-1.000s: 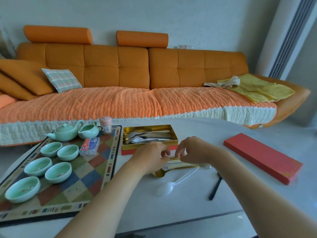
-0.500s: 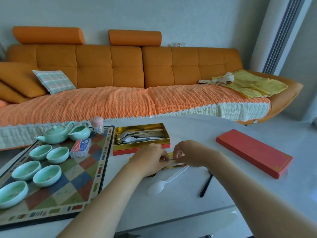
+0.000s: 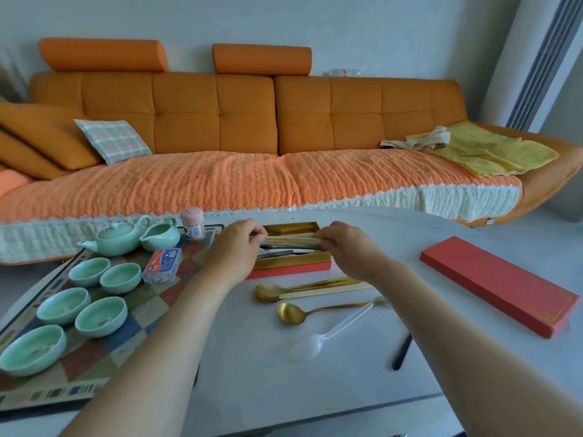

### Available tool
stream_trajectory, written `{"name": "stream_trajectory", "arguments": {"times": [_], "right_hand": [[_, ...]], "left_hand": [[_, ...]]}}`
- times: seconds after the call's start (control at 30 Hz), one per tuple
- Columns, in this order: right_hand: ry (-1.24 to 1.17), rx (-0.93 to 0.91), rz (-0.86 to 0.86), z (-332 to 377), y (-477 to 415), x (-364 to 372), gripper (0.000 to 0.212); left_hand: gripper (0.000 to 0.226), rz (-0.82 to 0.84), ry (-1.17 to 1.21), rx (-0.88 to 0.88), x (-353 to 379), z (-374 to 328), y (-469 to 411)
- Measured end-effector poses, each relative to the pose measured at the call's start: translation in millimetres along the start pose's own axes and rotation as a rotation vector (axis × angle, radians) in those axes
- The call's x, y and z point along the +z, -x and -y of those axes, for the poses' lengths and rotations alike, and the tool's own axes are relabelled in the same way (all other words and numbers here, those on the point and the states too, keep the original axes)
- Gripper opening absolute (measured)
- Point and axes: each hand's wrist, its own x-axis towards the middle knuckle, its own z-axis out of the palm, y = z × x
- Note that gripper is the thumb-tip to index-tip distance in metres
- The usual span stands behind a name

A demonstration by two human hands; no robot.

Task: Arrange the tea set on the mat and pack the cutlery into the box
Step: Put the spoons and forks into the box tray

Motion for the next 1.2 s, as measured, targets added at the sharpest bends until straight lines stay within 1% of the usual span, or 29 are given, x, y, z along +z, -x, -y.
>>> {"name": "stream_trajectory", "arguments": {"times": [0.13, 0.2, 0.33, 0.47, 0.6, 0.7, 0.77, 0.83, 0.9, 0.97, 1.03, 1.1, 1.2], "right_hand": [[0.006, -0.017, -0.051, 7, -19, 18, 0.032], [0.025, 0.014, -0.076, 9, -26, 27, 0.029], [0.068, 0.091, -0.089, 11, -40, 39, 0.030], [0.154, 0.158, -0.015, 11, -48, 44, 0.034], [0.121, 0.093, 0.021, 18, -49, 44, 0.039], [0.141, -0.002, 0.106, 21, -44, 43, 0.039], [0.147, -0.026, 0.141, 21, -40, 41, 0.039], [0.115, -0.040, 0.098, 19, -37, 38, 0.040], [0.050, -0.051, 0.002, 17, -33, 33, 0.039], [-0.013, -0.053, -0.056, 18, -27, 24, 0.034], [-0.044, -0.055, -0.050, 21, -18, 13, 0.030], [-0.039, -0.051, 0.005, 23, -8, 5, 0.029], [0.061, -0.040, 0.146, 19, 6, 0, 0.025]], "left_hand": [[0.011, -0.070, -0.139, 0.029, 0, 25, -1], [0.015, -0.047, -0.165, 0.051, 4, 33, 1], [0.028, 0.055, -0.191, 0.082, 7, 45, 4], [0.032, 0.062, -0.243, 0.135, 7, 45, 6], [0.038, 0.124, -0.318, 0.159, 11, 43, 5], [0.037, 0.097, -0.351, 0.186, 9, 43, 2], [0.037, 0.100, -0.336, 0.189, 9, 43, 2], [0.039, 0.125, -0.312, 0.184, 8, 40, 4], [0.040, 0.120, -0.294, 0.191, 7, 37, 7], [0.037, 0.076, -0.266, 0.209, 5, 31, 9], [0.028, 0.017, -0.229, 0.259, 4, 23, 11], [0.018, -0.015, -0.199, 0.314, 4, 11, 15], [0.012, 0.040, -0.161, 0.332, 5, -9, 24]]}}
